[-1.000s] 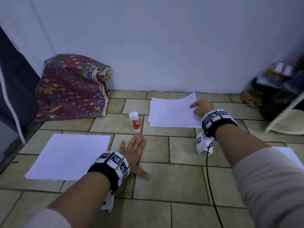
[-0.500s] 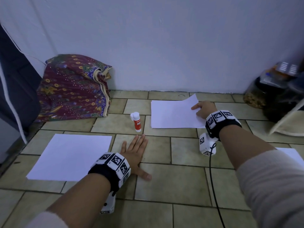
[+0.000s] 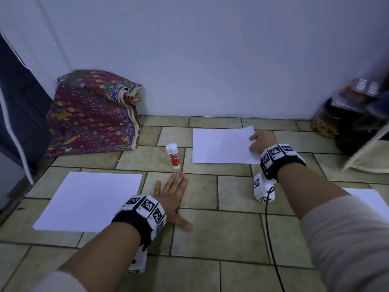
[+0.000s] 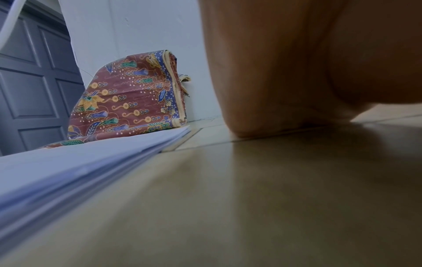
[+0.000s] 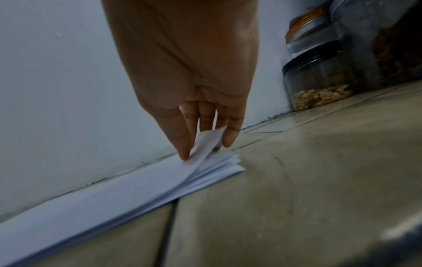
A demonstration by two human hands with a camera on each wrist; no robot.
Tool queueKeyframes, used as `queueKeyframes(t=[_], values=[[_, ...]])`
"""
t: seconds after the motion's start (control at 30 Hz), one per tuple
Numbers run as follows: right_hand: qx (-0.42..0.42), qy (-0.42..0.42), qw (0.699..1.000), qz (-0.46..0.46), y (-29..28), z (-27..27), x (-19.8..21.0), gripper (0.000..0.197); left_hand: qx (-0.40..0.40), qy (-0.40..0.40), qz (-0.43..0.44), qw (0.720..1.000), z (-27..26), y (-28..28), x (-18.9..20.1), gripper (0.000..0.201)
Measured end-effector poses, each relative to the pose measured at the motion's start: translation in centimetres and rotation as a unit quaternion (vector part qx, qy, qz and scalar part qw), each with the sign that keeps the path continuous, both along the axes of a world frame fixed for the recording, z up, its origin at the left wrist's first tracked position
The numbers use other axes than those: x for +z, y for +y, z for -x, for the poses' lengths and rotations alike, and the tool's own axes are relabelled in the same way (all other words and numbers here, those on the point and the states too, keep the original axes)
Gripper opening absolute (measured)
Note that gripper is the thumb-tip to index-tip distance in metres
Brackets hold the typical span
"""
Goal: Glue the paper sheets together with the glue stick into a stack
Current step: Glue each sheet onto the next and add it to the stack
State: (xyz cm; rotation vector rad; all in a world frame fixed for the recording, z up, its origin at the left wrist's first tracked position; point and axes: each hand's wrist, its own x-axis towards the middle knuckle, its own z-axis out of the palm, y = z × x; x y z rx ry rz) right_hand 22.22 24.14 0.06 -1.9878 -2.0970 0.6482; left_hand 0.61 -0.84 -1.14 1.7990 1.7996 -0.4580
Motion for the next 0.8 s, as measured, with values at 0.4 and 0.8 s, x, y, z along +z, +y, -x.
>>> queueKeyframes(t=[0.4, 0.8], values=[[0.026, -0.005, 0.999, -0.021, -2.6, -0.4, 1.0, 0.044, -0.007, -0.016, 0.007, 1.000, 0.3, 0.2, -0.2, 0.170], [0.224, -0.234, 0.933, 0.160, -15.1, -4.8, 1.0, 0.136, 0.003, 0.020, -0.016, 1.000, 0.1, 0.3, -0.8, 0.154]])
